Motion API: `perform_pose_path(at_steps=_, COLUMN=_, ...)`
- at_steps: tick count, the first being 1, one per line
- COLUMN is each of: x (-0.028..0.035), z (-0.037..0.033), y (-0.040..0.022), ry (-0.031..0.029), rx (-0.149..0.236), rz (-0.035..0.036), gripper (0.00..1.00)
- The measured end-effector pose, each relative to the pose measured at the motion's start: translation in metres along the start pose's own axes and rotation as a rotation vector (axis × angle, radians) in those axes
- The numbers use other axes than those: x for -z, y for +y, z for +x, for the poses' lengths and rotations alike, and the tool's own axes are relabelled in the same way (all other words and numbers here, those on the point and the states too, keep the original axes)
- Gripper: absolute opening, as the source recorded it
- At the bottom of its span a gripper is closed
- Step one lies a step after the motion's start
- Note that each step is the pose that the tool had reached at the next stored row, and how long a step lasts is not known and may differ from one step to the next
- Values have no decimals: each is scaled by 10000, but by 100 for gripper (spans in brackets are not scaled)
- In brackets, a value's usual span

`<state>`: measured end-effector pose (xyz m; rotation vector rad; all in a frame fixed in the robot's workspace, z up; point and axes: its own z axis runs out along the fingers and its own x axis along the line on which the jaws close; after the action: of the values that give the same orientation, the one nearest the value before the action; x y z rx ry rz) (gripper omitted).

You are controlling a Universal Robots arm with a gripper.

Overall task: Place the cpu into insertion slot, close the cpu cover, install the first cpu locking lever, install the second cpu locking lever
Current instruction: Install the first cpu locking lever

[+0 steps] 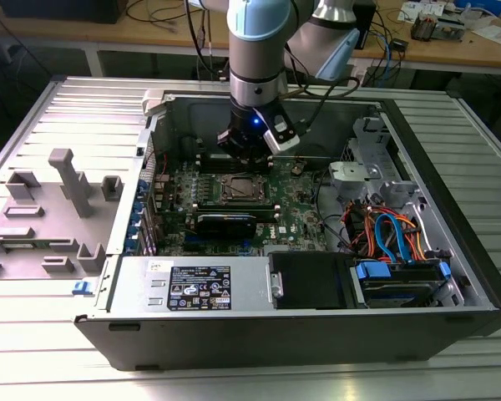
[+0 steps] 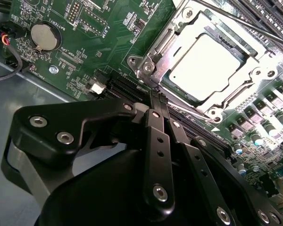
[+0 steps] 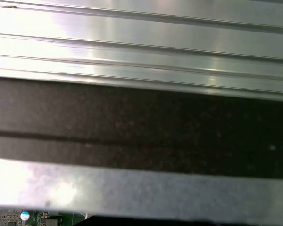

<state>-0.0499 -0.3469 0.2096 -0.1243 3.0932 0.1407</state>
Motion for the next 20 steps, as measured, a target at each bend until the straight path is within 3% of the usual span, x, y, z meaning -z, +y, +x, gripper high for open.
perform_pose_path(at_steps=20, x=-32, z=1, y=-2, ry=-2, rx=0, rz=-3, gripper=11)
